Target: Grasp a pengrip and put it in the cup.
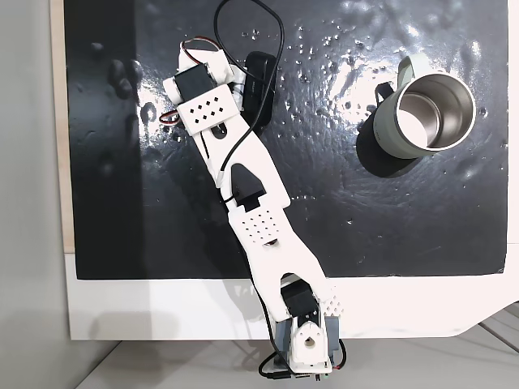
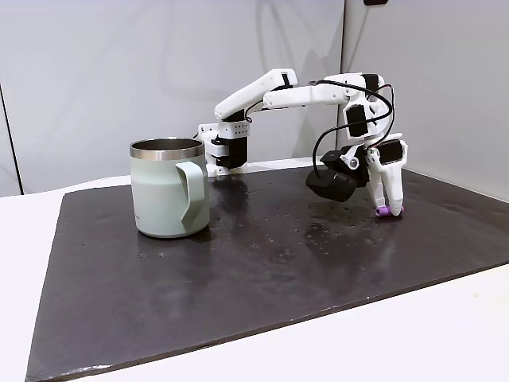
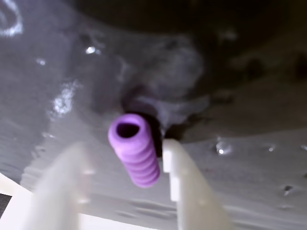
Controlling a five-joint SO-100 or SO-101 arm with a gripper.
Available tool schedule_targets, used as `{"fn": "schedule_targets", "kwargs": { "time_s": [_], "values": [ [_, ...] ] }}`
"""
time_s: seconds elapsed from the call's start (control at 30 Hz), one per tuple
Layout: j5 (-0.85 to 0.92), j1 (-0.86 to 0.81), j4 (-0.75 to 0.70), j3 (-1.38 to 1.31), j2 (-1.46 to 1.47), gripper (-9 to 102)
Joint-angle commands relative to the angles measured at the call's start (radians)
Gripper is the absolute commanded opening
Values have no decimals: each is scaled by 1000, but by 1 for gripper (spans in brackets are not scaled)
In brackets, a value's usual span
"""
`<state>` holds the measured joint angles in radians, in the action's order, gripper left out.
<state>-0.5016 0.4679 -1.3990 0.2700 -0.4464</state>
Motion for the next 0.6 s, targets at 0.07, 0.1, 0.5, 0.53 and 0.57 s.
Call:
{"fn": "schedule_targets", "kwargs": {
  "time_s": [0.07,0.1,0.5,0.53,0.57],
  "values": [
    [17,9,15,-54,-8,0],
    [17,11,12,-54,-8,0],
    [26,-15,-40,40,-310,0],
    [31,-18,-46,60,-360,0],
    [35,-23,-51,83,-413,0]
  ]
}}
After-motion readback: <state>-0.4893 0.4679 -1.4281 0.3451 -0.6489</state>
